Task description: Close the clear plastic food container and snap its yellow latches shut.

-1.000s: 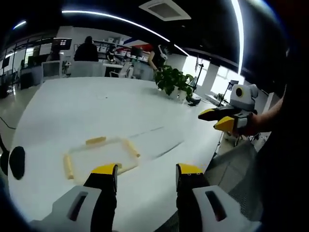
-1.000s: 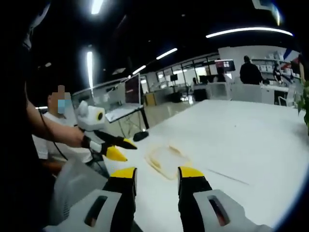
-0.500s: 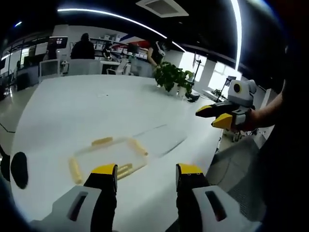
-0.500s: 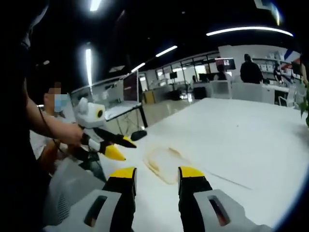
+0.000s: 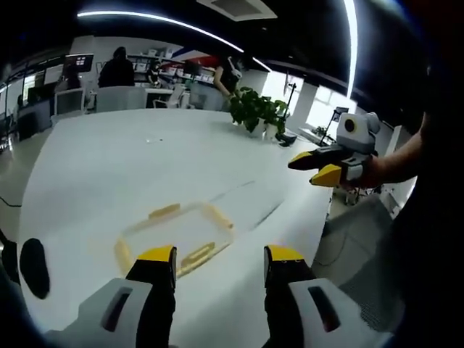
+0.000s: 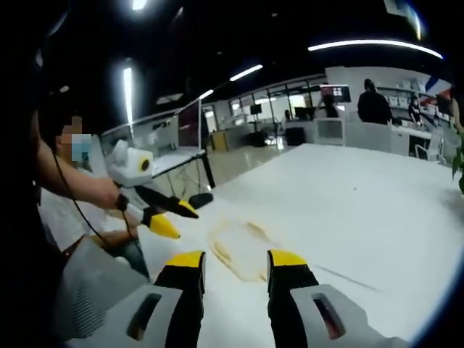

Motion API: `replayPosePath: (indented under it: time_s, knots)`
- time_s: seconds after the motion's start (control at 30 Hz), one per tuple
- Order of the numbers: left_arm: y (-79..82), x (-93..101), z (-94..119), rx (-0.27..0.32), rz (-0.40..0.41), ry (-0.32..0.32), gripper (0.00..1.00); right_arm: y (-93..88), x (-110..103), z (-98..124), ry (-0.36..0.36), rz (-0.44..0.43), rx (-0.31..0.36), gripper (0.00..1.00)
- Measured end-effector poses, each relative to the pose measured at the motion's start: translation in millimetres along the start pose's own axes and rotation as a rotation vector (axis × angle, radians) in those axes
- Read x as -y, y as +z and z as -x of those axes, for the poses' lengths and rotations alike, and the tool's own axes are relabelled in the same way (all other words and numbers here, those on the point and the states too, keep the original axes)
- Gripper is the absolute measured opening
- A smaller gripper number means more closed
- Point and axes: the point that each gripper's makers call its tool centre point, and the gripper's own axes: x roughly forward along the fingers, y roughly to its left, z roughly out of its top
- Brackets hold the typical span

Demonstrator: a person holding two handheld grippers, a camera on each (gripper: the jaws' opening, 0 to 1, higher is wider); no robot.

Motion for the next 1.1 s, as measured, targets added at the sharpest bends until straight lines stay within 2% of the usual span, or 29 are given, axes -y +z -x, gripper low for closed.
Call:
replayPosePath:
  time_s: [0.17, 0.53, 1.0, 1.1]
  knots:
    - [-1.2, -5.4, 1, -0.002, 0.003, -0.022, 0.48, 1.7, 3, -10, -0.02, 0.014, 0.002, 0.29]
    - [-2.9, -27.1, 4, -0.028, -0.021, -0.057, 0.48, -0.5, 4, -30, -0.061, 0.001, -0.003, 0.31]
    - [-8.1, -48.4, 1, -0.071, -0.098, -0.125, 0.48, -14.5, 17, -52, -0.098, 0.092, -0.088, 0.31]
    - [-9.2, -52.1, 1, -0.088, -0.144, -0.134, 0.48, -20.2, 20, -55, -0.098, 0.108, -0.115, 0.32]
